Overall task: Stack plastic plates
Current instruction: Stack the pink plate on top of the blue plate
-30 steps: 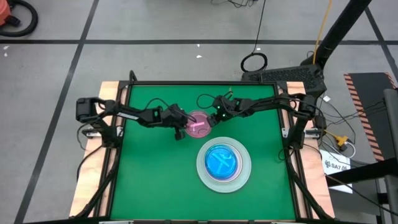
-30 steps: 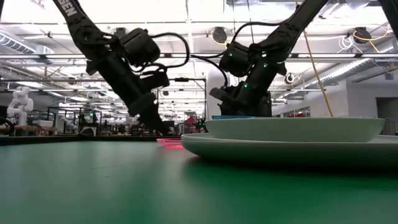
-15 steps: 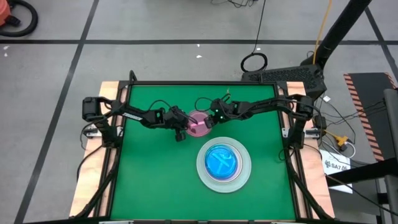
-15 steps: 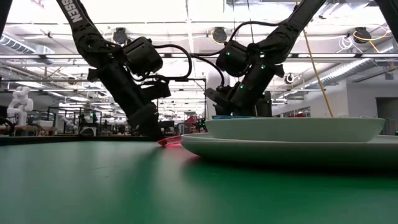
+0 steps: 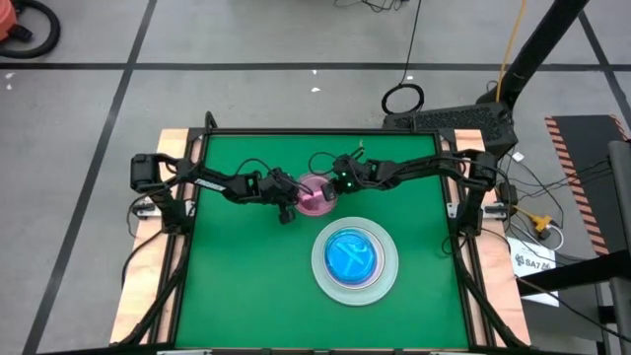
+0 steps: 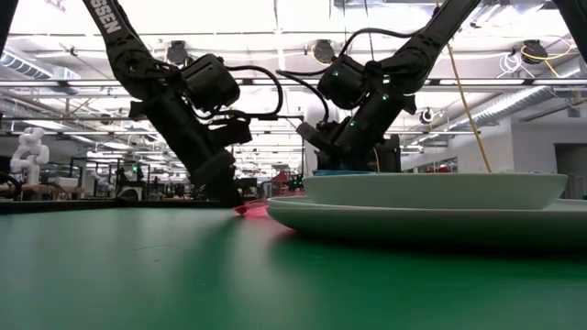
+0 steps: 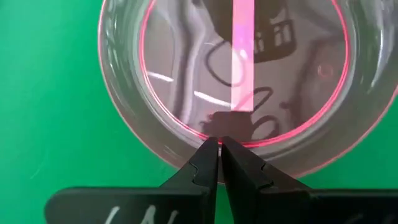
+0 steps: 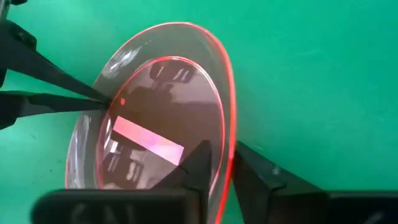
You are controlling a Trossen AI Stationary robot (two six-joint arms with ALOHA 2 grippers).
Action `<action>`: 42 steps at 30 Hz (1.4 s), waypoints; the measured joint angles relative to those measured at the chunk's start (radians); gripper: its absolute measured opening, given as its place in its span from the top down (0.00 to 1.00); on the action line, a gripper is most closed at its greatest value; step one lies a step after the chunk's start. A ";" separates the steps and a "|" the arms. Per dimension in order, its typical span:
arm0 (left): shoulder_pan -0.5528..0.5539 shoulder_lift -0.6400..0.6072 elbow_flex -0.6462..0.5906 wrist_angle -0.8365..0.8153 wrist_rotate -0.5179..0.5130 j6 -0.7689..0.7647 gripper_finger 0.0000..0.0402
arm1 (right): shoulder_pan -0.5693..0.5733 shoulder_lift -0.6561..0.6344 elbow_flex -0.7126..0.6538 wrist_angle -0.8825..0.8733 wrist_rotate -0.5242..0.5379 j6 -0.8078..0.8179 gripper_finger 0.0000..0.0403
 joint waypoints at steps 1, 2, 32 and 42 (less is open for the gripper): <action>0.000 -0.008 -0.001 -0.006 -0.006 -0.002 0.92 | 0.000 0.000 0.000 0.006 -0.001 -0.005 0.91; 0.000 -0.020 -0.002 -0.013 -0.008 -0.007 0.92 | 0.000 0.000 0.000 0.011 -0.001 -0.011 0.93; -0.593 -0.870 -0.176 -0.164 -0.064 -0.008 0.92 | 0.109 -0.470 -0.173 -0.438 -0.560 -0.238 0.98; -0.609 -0.871 -0.238 -0.069 -0.115 0.049 0.92 | 0.207 -0.464 -0.317 -0.180 -0.380 -0.154 0.85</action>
